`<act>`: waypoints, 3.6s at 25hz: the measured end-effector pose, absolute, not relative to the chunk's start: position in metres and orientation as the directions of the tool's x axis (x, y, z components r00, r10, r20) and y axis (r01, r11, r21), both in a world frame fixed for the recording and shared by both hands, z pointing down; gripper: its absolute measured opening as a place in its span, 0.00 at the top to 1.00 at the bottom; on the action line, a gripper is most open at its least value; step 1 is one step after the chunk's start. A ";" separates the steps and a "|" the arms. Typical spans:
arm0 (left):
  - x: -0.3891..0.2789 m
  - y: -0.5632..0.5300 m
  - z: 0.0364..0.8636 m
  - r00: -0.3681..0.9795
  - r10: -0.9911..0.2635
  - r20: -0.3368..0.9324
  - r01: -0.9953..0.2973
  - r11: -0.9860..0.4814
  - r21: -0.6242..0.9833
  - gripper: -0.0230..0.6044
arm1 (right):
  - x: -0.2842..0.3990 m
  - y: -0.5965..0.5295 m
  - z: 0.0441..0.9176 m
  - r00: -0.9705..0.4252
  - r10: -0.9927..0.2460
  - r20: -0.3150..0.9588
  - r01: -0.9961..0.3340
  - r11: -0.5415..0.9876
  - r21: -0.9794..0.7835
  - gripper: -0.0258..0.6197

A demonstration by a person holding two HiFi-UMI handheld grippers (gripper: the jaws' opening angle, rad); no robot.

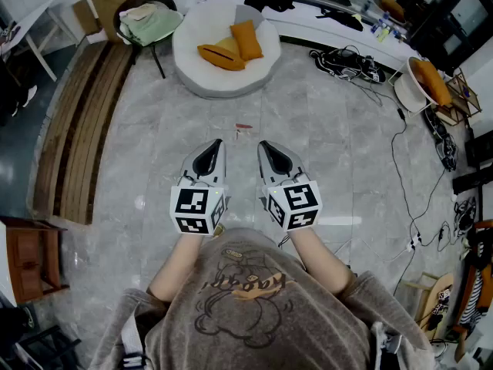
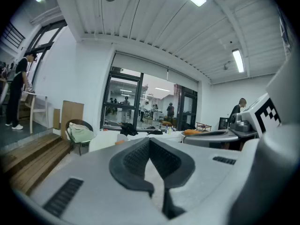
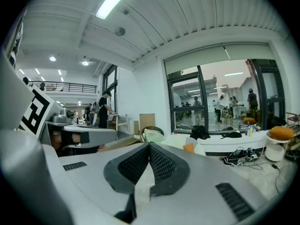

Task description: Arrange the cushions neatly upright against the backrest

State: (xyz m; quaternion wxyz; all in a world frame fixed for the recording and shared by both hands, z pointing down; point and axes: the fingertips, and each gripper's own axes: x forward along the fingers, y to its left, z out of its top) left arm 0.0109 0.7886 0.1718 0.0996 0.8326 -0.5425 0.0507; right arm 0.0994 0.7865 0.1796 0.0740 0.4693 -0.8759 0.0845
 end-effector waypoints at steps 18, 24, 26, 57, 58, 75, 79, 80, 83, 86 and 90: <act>-0.018 0.777 0.182 0.508 -0.837 0.203 -0.861 -0.499 0.099 0.96 | 0.076 0.782 0.193 -0.509 -0.838 0.196 -0.861 0.496 -0.113 0.93; -0.034 0.771 0.189 0.535 -0.815 0.222 -0.844 -0.527 0.100 0.96 | 0.062 0.772 0.192 -0.488 -0.854 0.179 -0.872 0.469 -0.141 0.93; -0.035 0.764 0.191 0.538 -0.813 0.224 -0.842 -0.530 0.100 0.96 | 0.061 0.765 0.191 -0.485 -0.858 0.169 -0.874 0.466 -0.139 0.93; 0.009 0.563 0.193 0.548 -0.796 0.256 -0.836 -0.536 0.120 0.96 | 0.111 0.567 0.198 -0.468 -0.862 0.194 -0.880 0.436 -0.188 0.93; 0.011 0.555 0.193 0.544 -0.799 0.258 -0.838 -0.532 0.120 0.96 | 0.113 0.558 0.197 -0.474 -0.859 0.193 -0.877 0.442 -0.188 0.93; 0.060 0.418 0.183 0.495 -0.832 0.249 -0.868 -0.481 0.120 0.96 | 0.165 0.421 0.195 -0.531 -0.826 0.190 -0.843 0.493 -0.215 0.93; 0.062 0.400 0.187 0.481 -0.839 0.255 -0.876 -0.466 0.122 0.96 | 0.174 0.401 0.199 -0.538 -0.820 0.196 -0.839 0.498 -0.220 0.93; 0.061 0.396 0.188 0.476 -0.841 0.256 -0.879 -0.461 0.122 0.96 | 0.174 0.396 0.200 -0.541 -0.817 0.197 -0.837 0.501 -0.220 0.93; 0.058 0.382 0.191 0.463 -0.849 0.255 -0.886 -0.447 0.122 0.96 | 0.175 0.381 0.204 -0.551 -0.810 0.201 -0.831 0.512 -0.215 0.93; 0.056 0.367 0.191 0.453 -0.855 0.254 -0.891 -0.437 0.120 0.96 | 0.174 0.367 0.205 -0.554 -0.807 0.203 -0.830 0.517 -0.212 0.93; 0.055 0.342 0.193 0.454 -0.856 0.247 -0.891 -0.437 0.123 0.96 | 0.170 0.347 0.208 -0.561 -0.801 0.209 -0.826 0.524 -0.209 0.93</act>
